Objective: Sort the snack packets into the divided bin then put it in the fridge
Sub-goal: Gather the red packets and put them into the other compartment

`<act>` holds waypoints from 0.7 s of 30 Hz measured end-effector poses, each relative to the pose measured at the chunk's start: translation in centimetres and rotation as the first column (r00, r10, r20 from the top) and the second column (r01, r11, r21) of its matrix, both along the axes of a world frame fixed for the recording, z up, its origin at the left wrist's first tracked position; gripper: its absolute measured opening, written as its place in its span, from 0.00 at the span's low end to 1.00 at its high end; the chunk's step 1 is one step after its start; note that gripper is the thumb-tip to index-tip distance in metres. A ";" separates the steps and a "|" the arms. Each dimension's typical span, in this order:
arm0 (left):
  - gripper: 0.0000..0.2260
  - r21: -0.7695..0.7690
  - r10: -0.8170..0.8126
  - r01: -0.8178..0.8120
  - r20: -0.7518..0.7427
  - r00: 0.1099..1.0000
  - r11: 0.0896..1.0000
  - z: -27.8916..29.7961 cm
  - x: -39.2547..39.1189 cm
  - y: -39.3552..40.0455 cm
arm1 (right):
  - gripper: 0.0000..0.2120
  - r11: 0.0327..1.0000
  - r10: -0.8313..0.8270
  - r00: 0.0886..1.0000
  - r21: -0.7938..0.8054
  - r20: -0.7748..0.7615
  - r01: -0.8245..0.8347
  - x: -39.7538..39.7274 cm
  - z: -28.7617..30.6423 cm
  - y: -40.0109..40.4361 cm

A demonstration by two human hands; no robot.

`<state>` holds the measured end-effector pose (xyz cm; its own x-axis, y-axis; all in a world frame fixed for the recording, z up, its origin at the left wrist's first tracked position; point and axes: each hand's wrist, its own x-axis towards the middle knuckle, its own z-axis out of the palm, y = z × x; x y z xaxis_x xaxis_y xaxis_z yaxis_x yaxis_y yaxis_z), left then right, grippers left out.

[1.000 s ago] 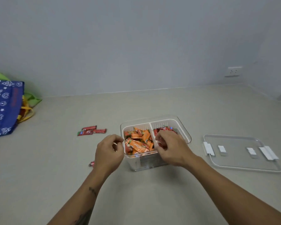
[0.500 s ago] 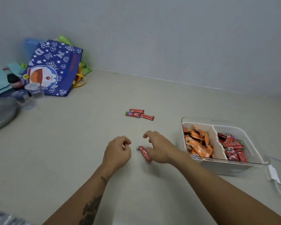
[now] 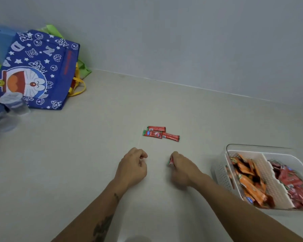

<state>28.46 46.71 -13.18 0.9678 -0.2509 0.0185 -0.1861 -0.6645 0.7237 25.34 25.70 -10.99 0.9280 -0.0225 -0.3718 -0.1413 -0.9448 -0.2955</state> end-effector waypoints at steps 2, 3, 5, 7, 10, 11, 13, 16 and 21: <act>0.13 0.057 -0.068 0.068 -0.005 0.998 0.996 0.0 3.2 -1.2 | 0.12 1.000 -0.013 0.998 -0.027 0.060 0.014 2.7 0.7 -0.8; 0.17 0.104 -0.105 0.104 0.000 0.995 0.989 0.0 4.9 -2.0 | 0.13 0.999 -0.014 0.996 -0.037 0.086 0.017 4.0 1.0 -1.2; 0.24 0.200 -0.184 0.172 0.044 0.982 0.965 0.2 8.0 -3.7 | 0.16 0.998 -0.009 0.990 -0.063 0.142 0.018 6.6 1.4 -1.8; 0.28 0.309 -0.277 0.229 0.119 0.953 0.923 0.3 10.8 -5.3 | 0.17 0.997 -0.007 0.979 -0.079 0.206 0.024 8.9 1.2 -2.1; 0.30 0.465 -0.435 0.312 0.184 0.882 0.829 -1.2 13.6 -6.3 | 0.20 0.995 -0.004 0.971 -0.094 0.241 0.028 11.1 0.0 -1.9; 0.29 0.483 -0.470 0.336 0.185 0.863 0.808 -2.0 14.2 -6.2 | 0.20 0.994 0.004 0.972 -0.109 0.236 0.022 11.5 -0.7 -1.8; 0.26 0.452 -0.483 0.346 0.232 0.844 0.822 -3.6 14.6 -5.7 | 0.23 0.985 0.033 0.971 -0.173 0.235 0.008 11.6 -2.4 -1.3; 0.18 0.325 -0.359 0.237 0.391 0.847 0.915 -5.6 13.6 -5.0 | 0.24 0.965 0.020 0.944 -0.253 0.331 0.068 10.8 -4.8 -0.4; 0.14 0.273 -0.242 0.134 0.410 0.880 0.953 -6.4 11.5 -4.1 | 0.25 0.966 0.047 0.943 -0.257 0.328 0.041 9.3 -5.5 -0.6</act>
